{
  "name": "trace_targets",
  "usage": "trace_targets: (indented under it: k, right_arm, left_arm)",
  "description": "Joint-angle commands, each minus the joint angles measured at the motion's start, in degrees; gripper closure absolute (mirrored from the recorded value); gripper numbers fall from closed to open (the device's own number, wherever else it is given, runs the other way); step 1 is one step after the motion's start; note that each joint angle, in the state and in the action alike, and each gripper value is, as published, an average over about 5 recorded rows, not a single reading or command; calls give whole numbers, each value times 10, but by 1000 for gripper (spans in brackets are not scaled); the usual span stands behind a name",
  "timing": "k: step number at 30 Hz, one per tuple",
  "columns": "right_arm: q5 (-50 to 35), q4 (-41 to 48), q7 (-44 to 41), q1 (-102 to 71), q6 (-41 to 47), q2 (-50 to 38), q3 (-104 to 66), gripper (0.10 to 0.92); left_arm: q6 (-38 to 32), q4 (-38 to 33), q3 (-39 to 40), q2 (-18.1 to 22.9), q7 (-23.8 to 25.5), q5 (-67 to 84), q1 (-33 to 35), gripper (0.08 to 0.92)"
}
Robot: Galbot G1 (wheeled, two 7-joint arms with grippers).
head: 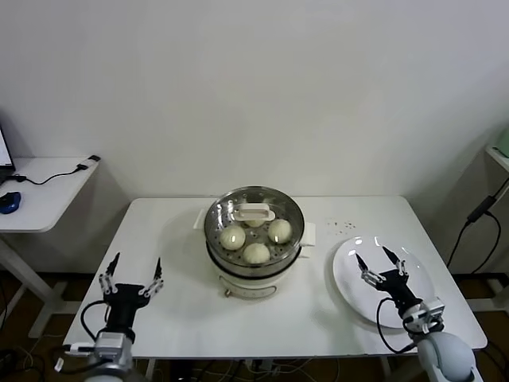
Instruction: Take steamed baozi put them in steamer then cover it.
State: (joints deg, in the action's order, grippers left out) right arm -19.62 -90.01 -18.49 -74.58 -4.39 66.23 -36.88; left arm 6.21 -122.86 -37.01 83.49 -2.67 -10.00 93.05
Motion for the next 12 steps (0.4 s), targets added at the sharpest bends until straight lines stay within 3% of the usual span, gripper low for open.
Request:
trace_targets:
  k: [1, 12]
  right_arm:
    - [0, -10, 0, -7, 0, 9, -5, 203]
    - [0, -19, -1, -15, -3, 15, -7, 203]
  left_arm:
    - [-77, 26, -38, 25, -7, 99, 22, 177]
    - [-86, 32, -28, 24, -3, 71, 12, 177]
